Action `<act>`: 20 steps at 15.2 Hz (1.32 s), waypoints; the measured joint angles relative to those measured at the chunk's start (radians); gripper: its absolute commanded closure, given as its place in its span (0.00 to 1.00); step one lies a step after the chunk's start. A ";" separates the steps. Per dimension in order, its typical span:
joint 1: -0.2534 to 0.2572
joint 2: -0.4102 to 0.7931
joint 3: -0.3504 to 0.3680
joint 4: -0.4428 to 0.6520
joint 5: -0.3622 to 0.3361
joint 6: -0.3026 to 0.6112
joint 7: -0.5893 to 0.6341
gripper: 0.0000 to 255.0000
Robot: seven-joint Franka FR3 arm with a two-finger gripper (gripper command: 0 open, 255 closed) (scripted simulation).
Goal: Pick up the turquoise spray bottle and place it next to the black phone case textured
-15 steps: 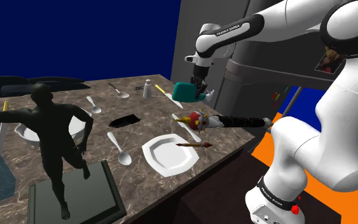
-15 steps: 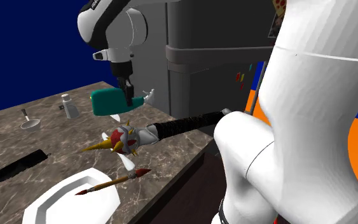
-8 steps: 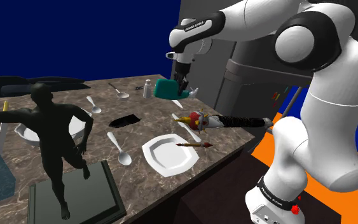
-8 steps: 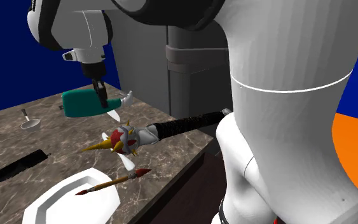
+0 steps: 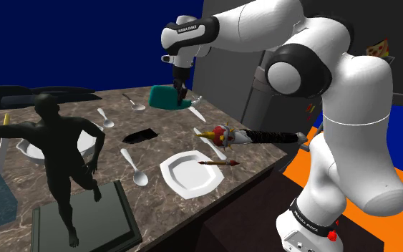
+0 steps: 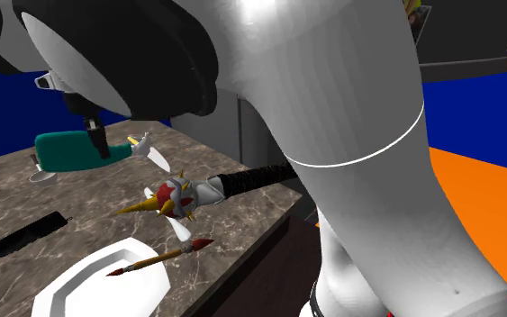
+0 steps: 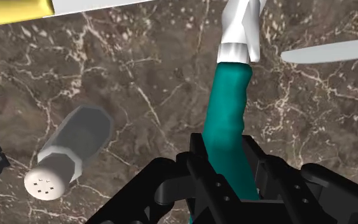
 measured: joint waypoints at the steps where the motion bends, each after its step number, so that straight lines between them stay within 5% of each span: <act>1: -0.013 0.020 0.012 0.029 0.011 -0.011 0.007 1.00; 20: -0.049 0.124 0.078 -0.019 0.106 0.131 -0.038 1.00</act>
